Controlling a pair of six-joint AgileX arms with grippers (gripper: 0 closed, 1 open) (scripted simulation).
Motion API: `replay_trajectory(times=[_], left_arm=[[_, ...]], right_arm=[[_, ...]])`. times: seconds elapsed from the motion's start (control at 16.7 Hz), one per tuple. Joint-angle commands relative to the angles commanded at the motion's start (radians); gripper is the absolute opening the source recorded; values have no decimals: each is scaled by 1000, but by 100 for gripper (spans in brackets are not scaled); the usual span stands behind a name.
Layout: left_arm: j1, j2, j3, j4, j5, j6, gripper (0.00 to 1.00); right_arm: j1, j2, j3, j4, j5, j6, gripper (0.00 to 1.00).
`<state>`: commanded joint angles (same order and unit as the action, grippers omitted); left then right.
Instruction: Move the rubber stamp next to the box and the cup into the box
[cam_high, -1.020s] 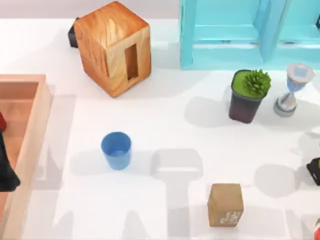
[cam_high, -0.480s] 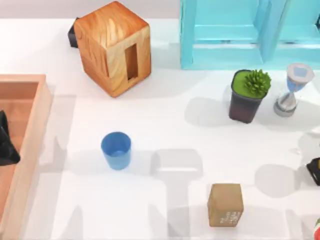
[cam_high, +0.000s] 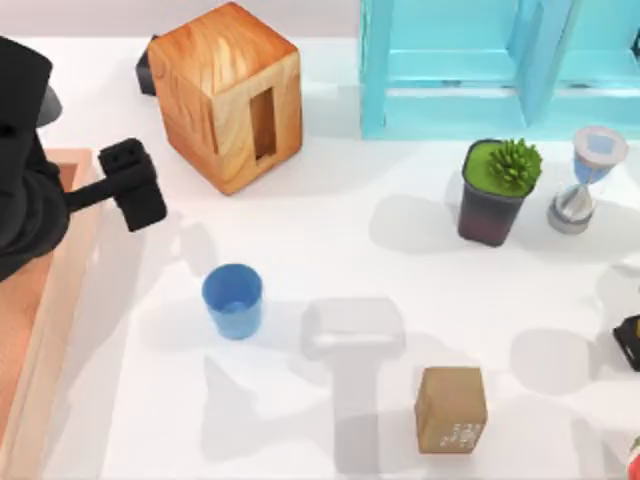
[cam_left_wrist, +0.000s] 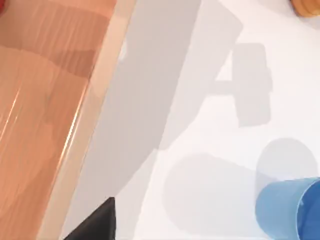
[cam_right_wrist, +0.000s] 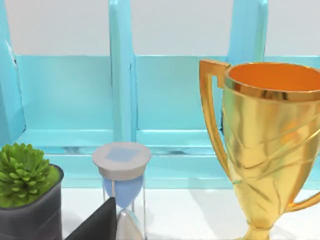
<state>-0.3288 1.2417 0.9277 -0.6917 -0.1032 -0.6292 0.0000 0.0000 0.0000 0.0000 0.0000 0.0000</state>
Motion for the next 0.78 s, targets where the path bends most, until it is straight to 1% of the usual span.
replay_trajectory(times=[0.18, 0.36, 0.6, 0.78], left_arm=[[-134, 296, 234, -176, -3, -130, 100], [-281, 528, 453, -331, 9, -238, 100], [-481, 762, 716, -490, 42, -342, 100], [-614, 880, 874, -569, 72, -388, 100]], right_arm=[[0, 0, 0, 0, 0, 0, 100], [0, 0, 0, 0, 0, 0, 100], [0, 0, 0, 0, 0, 0, 100], [0, 0, 0, 0, 0, 0, 100]])
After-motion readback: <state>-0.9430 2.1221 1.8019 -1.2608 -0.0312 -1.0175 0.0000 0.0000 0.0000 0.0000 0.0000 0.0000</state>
